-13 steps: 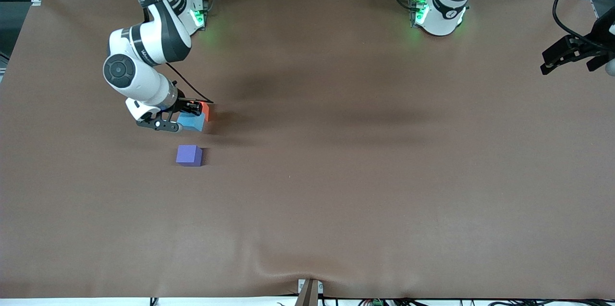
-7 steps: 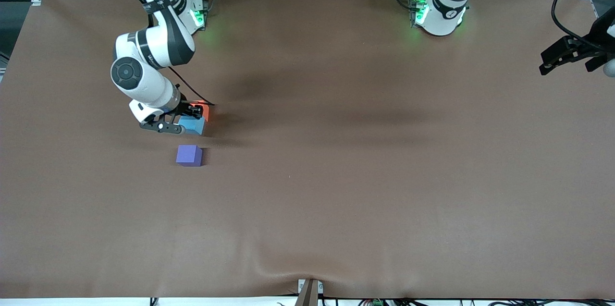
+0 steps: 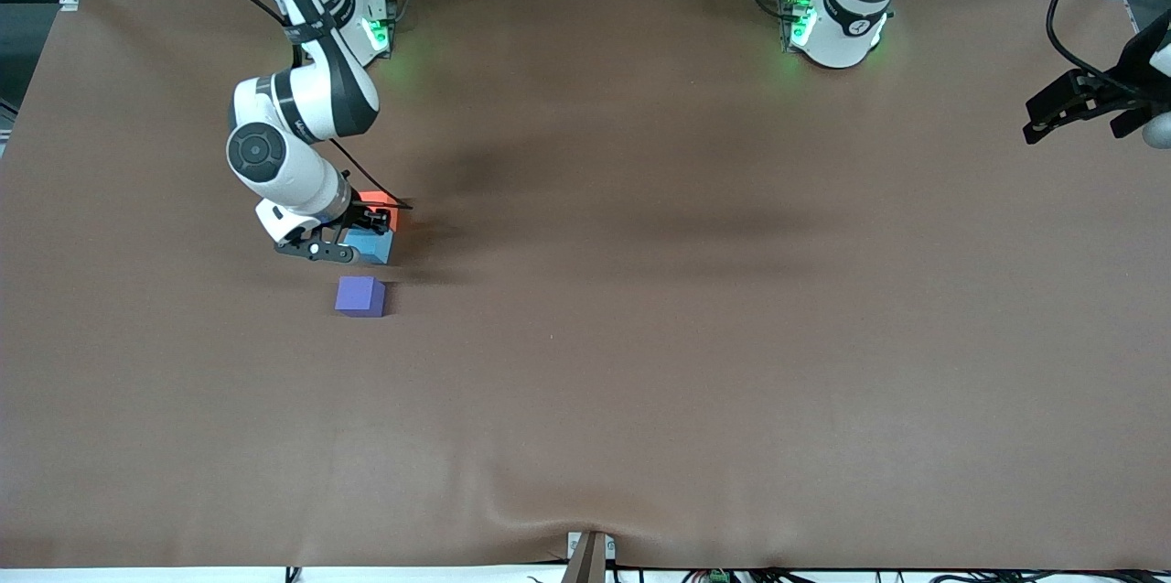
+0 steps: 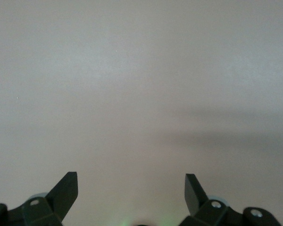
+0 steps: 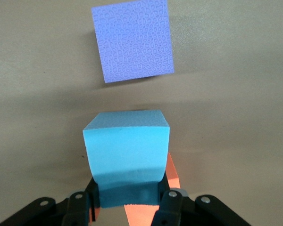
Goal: Place blue block between orange and purple blocks
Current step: 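Lower the blue block between the orange and purple blocks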
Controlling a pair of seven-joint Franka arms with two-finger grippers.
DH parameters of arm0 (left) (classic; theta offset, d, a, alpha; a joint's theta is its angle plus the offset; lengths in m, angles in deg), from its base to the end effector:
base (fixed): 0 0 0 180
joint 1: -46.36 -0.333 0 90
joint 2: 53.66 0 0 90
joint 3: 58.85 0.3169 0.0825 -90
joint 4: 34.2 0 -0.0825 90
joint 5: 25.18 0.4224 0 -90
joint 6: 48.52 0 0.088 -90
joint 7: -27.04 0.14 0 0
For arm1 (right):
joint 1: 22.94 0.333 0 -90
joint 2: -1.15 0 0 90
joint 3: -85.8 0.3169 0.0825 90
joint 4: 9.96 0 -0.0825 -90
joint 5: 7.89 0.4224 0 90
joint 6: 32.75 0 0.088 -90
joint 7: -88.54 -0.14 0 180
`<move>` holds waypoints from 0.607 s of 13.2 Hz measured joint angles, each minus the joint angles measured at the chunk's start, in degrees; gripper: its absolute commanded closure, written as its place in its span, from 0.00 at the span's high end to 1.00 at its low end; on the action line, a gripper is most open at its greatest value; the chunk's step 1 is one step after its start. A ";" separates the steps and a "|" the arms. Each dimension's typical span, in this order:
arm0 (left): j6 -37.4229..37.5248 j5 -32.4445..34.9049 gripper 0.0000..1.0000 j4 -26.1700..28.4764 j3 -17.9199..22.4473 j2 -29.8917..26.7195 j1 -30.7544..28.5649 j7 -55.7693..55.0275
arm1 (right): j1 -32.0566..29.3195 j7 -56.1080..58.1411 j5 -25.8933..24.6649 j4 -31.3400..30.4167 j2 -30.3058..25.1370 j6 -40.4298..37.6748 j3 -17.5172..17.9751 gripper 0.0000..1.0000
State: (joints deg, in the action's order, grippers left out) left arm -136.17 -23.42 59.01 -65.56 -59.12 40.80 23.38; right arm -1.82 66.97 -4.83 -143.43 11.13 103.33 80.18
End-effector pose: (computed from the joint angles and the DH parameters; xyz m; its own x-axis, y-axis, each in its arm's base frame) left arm 0.5587 -0.0096 0.6149 0.9990 0.0455 0.0003 0.0455 -0.9981 -0.0419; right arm 0.5044 0.1400 0.1909 0.9814 -0.1468 -0.1239 -0.1438 -0.9891 0.0330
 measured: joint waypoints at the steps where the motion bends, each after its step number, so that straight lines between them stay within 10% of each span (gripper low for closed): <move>1: 0.00 0.00 1.00 0.02 -0.09 0.00 0.00 0.00 | -0.05 0.00 -0.13 0.00 0.29 0.38 -0.01 0.00; 8: 0.00 0.00 1.00 0.27 -0.33 0.07 0.00 0.00 | -1.61 1.84 -1.17 -0.05 2.28 3.50 -0.05 0.00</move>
State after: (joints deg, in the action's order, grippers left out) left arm -136.17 -23.42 59.29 -65.89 -59.05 40.81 23.38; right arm -3.44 68.81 -6.00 -143.48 13.41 106.83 80.13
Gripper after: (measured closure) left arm 0.000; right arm 0.511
